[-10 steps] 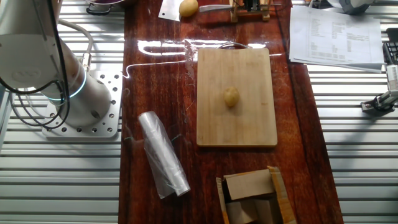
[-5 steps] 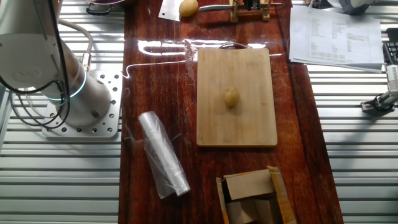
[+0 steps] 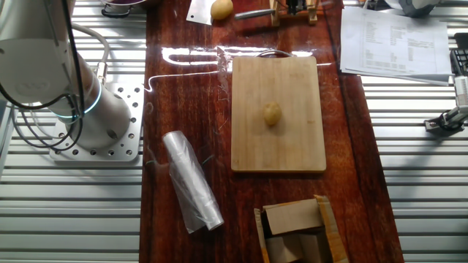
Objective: Chop the potatoes
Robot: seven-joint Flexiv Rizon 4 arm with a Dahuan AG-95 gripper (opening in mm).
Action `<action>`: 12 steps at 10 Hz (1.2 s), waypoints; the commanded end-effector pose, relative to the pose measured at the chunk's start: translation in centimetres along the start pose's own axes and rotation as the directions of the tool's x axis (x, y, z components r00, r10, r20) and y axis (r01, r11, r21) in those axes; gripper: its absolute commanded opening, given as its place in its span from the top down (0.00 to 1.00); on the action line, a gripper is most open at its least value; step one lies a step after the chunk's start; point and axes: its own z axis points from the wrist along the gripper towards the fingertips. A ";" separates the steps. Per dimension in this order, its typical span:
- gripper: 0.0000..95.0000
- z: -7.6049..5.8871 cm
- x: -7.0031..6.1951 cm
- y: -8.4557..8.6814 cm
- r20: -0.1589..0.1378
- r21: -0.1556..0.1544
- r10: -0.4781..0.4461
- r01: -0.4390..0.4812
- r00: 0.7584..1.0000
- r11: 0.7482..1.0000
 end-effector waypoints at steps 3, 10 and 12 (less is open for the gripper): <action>1.00 0.0 0.0 0.0 0.000 0.003 -0.006 0.006 1.000 1.000; 1.00 -1.9 0.1 0.6 -0.021 0.028 -0.007 0.007 1.000 1.000; 1.00 -3.6 0.1 0.8 -0.041 0.037 -0.005 0.007 0.999 0.999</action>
